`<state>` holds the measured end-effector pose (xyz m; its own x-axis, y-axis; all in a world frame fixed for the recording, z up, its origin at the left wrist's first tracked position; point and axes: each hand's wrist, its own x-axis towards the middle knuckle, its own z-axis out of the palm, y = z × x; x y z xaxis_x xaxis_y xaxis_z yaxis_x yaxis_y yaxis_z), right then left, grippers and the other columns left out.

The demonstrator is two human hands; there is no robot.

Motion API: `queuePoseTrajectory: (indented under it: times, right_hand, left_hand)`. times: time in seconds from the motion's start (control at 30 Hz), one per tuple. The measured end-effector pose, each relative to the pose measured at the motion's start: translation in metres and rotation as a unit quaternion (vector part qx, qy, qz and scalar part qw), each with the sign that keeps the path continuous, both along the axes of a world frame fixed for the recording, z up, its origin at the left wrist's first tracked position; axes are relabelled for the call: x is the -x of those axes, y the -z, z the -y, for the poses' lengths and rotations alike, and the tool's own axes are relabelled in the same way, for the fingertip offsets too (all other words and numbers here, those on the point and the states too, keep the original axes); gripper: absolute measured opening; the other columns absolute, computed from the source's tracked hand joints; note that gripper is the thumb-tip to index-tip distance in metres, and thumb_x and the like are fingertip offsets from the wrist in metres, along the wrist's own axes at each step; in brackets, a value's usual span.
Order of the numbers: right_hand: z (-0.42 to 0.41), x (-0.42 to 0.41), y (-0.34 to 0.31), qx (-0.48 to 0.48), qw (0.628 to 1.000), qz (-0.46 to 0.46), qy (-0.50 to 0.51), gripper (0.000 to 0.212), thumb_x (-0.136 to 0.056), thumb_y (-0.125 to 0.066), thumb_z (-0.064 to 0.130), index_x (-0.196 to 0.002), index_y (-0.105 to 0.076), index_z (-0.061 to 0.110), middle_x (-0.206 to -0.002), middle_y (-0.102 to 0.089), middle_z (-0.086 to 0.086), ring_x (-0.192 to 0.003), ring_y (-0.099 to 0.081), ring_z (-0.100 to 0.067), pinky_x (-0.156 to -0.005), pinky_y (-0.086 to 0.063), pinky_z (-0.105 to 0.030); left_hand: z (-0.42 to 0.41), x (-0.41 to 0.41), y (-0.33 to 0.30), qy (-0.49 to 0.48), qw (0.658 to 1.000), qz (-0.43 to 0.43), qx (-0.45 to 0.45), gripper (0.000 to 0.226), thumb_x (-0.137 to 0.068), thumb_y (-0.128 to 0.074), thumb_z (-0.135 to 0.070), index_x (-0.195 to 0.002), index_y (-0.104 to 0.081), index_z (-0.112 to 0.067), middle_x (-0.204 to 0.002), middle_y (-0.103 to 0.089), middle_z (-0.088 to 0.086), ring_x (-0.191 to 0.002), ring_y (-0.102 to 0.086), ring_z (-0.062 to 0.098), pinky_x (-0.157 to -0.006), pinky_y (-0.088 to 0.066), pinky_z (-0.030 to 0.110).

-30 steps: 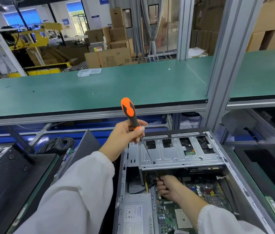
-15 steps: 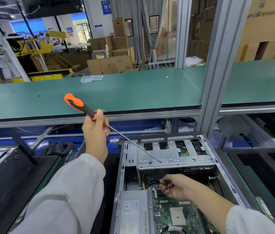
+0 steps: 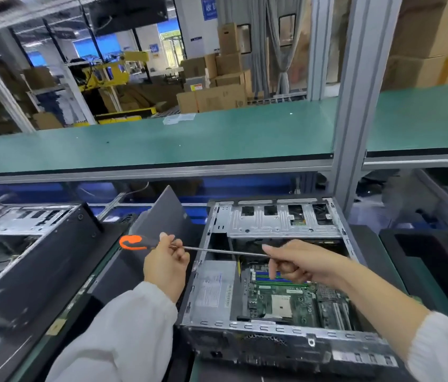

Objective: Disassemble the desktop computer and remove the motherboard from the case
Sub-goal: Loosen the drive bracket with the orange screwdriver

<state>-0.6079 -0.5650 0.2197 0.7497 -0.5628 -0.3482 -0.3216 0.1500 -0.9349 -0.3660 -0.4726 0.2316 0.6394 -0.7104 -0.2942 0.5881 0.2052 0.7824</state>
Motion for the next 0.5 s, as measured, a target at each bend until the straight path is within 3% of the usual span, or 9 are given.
queuePoseTrajectory:
  times: [0.1, 0.23, 0.33, 0.5]
  right_hand:
    - [-0.034, -0.001, -0.01, 0.062, 0.997, 0.014, -0.037, 0.048, -0.092, -0.052, 0.051, -0.06, -0.057, 0.016, -0.052, -0.026, -0.002, -0.047, -0.02, -0.015, -0.047, -0.018, -0.022]
    - [-0.094, -0.018, -0.005, 0.077, 0.994, 0.04, -0.065, 0.048, -0.095, -0.046, 0.049, -0.056, -0.039, 0.022, -0.052, -0.024, 0.002, -0.047, -0.019, -0.014, -0.046, -0.018, -0.022]
    - [-0.147, -0.042, 0.008, 0.09, 0.991, 0.063, -0.073, 0.048, -0.096, -0.046, 0.047, -0.055, -0.037, 0.023, -0.047, -0.026, 0.006, -0.042, -0.021, -0.011, -0.042, -0.019, -0.018]
    - [-0.228, -0.066, 0.03, 0.08, 0.988, 0.111, -0.07, 0.051, -0.094, -0.046, 0.052, -0.056, -0.039, 0.018, -0.048, -0.028, 0.002, -0.045, -0.021, -0.013, -0.044, -0.019, -0.018]
  left_hand:
    - [-0.037, -0.002, 0.001, -0.009, 1.0, -0.019, 0.003, 0.023, -0.102, -0.042, -0.024, -0.087, -0.051, -0.01, -0.07, -0.047, 0.001, -0.042, -0.037, 0.008, -0.044, -0.033, 0.017]
    - [-0.084, 0.02, 0.009, 0.016, 0.999, 0.03, -0.017, 0.028, -0.103, -0.04, -0.028, -0.097, -0.058, -0.008, -0.068, -0.052, -0.001, -0.047, -0.034, 0.008, -0.042, -0.03, 0.016]
    - [-0.12, 0.047, 0.021, 0.009, 0.995, 0.097, -0.005, 0.023, -0.102, -0.037, -0.019, -0.098, -0.056, -0.007, -0.054, -0.051, -0.002, -0.038, -0.035, 0.008, -0.037, -0.03, 0.018]
    - [-0.202, 0.033, 0.028, 0.004, 0.975, 0.217, 0.038, 0.026, -0.104, -0.031, -0.02, -0.094, -0.051, -0.007, -0.058, -0.052, 0.005, -0.04, -0.036, 0.014, -0.041, -0.032, 0.022]
